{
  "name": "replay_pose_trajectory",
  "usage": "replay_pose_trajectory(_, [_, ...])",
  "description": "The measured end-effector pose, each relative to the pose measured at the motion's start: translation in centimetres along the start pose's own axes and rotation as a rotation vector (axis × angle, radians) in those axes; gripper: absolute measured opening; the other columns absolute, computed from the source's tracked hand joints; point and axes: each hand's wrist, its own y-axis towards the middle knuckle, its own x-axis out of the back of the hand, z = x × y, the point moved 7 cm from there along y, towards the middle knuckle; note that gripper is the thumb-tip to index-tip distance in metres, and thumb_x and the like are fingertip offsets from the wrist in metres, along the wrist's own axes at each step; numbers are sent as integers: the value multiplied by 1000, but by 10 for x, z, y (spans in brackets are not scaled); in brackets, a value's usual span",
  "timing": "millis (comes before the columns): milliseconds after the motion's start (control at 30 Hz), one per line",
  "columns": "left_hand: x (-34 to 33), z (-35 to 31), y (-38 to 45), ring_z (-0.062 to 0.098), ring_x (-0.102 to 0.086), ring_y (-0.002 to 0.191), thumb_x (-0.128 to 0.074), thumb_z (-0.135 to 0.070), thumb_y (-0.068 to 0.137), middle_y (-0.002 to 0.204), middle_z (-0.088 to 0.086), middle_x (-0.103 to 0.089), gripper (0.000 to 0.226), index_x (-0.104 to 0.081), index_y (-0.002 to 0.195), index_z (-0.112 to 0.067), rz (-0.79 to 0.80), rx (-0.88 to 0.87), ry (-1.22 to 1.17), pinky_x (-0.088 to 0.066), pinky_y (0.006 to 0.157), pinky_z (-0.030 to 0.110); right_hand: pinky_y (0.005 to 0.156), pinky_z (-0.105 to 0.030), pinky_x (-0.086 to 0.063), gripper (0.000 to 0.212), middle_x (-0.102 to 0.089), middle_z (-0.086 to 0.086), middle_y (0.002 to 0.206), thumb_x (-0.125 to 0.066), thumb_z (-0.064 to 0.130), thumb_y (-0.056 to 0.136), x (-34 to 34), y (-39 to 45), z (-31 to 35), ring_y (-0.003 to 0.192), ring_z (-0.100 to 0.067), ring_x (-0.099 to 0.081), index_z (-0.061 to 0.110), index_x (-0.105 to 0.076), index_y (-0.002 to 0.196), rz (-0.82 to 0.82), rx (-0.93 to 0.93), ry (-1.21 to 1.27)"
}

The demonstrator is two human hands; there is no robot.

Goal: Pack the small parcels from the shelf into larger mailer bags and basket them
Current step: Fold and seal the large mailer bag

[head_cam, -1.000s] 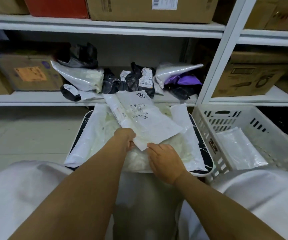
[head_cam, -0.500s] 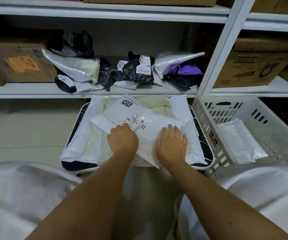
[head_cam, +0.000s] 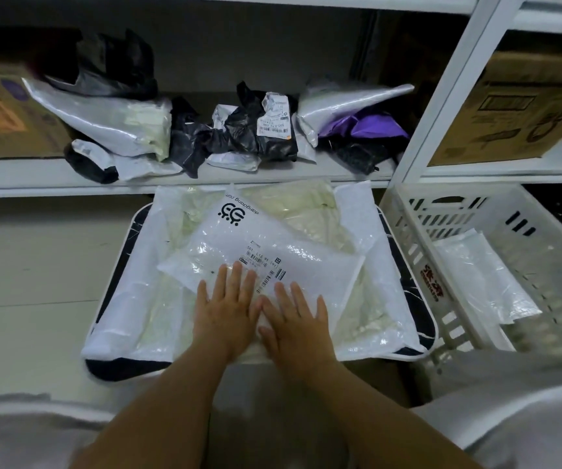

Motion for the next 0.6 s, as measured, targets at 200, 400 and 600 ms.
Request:
replay_pose_trajectory(200, [44, -2, 21, 34, -61, 85, -29, -20, 84, 97, 12, -63, 44, -63, 111, -7, -251, -14, -104, -52, 66, 40, 67, -35, -40, 14, -62, 1, 70, -51, 28, 79, 49, 36, 6, 62, -23, -58, 18, -62, 77, -412, 8, 55])
replay_pose_trajectory(400, [64, -4, 54, 36, -19, 142, -33, -37, 96, 154, 17, -20, 50, -30, 144, -21, -226, -108, 142, -17, 114, 53, 108, -65, -24, 50, -49, -9, 144, -29, 43, 96, 32, 78, -17, 137, -34, -39, 22, -54, 134, -142, -21, -56])
replay_pose_trajectory(600, [35, -5, 61, 36, 16, 146, -1, -45, 98, 160, 6, 18, 59, 9, 153, -25, -148, -130, 180, 3, 113, 63, 111, -69, -7, 59, -12, -5, 162, -22, 52, 99, -2, 72, -30, 148, -37, -4, 33, -12, 154, 52, -74, -35])
